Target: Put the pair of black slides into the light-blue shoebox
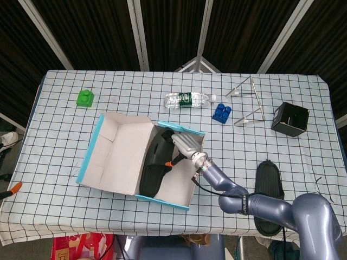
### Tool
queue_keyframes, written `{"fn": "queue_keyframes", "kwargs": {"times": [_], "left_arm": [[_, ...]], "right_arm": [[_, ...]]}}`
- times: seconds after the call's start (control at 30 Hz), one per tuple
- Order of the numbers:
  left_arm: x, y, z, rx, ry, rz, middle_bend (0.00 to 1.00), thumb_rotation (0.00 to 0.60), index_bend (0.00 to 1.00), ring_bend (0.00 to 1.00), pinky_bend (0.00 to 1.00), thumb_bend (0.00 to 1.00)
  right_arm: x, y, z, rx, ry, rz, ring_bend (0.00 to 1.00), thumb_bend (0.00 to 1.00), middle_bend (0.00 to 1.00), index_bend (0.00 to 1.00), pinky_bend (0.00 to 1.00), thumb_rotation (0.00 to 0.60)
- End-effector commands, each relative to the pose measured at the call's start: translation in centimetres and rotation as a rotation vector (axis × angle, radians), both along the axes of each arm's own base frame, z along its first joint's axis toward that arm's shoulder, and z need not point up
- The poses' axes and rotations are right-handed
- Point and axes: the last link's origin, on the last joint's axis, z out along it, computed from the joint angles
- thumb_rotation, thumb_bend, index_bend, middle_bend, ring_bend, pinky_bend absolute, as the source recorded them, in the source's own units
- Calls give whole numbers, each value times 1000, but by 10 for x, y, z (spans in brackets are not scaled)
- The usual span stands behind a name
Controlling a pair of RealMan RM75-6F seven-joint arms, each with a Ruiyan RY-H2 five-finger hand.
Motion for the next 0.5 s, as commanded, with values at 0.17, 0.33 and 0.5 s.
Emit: {"fn": "queue_keyframes", "kwargs": {"times": [0.17, 0.33, 0.5], "left_arm": [[0, 0, 0, 0, 2, 2, 48, 600, 150, 0, 39, 86], [-1, 1, 0, 0, 3, 5, 48, 600, 150, 0, 38, 87], [-1, 1, 0, 0, 4, 6, 48, 600, 150, 0, 39, 87]], "right_arm": [[-4, -9, 0, -4, 4, -21, 746, 606, 498, 605, 567, 600], [-6, -12, -1, 3, -7, -34, 746, 607, 498, 605, 567, 600], [-7, -10, -7, 10, -1, -22, 746, 607, 494, 605, 567, 600]]}}
